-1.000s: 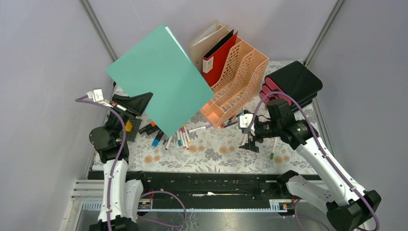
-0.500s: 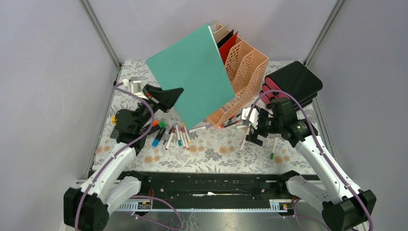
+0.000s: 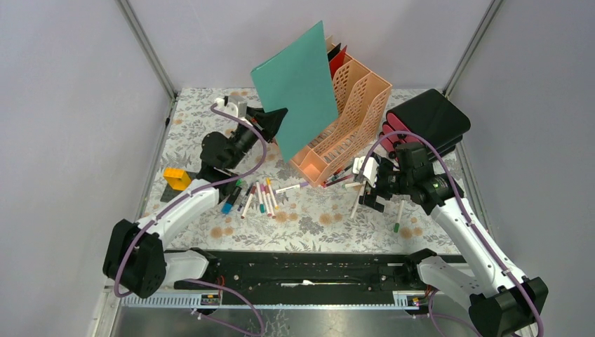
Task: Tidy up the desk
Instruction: Place the folder in the storage box.
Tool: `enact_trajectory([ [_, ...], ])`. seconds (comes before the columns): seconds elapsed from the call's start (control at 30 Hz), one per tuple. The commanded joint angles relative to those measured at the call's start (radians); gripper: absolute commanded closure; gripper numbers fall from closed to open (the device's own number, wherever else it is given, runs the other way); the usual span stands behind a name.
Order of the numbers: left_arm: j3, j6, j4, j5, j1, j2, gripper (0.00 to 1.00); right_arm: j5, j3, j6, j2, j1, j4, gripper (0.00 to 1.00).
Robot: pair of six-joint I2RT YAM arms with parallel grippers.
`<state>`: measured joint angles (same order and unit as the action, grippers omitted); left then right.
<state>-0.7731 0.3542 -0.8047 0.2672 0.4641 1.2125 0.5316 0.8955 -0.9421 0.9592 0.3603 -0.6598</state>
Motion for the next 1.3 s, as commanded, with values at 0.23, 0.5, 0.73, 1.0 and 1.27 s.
enact_trajectory([
  [0.23,-0.208,-0.213,-0.13,-0.049,0.04,0.152,1.0,-0.002,0.0,0.002,-0.006,-0.012,0.025,0.0],
  [0.5,-0.307,-0.302,-0.153,-0.056,0.051,0.276,1.0,0.004,-0.001,0.003,-0.004,-0.016,0.024,0.0],
  [0.73,-0.371,-0.318,-0.184,-0.023,0.054,0.375,1.0,0.006,-0.003,0.002,-0.001,-0.016,0.025,0.0],
  [1.0,-0.457,-0.34,-0.216,0.058,0.054,0.498,1.0,0.008,-0.004,0.0,0.0,-0.015,0.023,0.0],
  [1.27,-0.486,-0.346,-0.309,0.097,0.054,0.604,1.0,0.009,-0.006,-0.001,0.001,-0.015,0.024,0.0],
])
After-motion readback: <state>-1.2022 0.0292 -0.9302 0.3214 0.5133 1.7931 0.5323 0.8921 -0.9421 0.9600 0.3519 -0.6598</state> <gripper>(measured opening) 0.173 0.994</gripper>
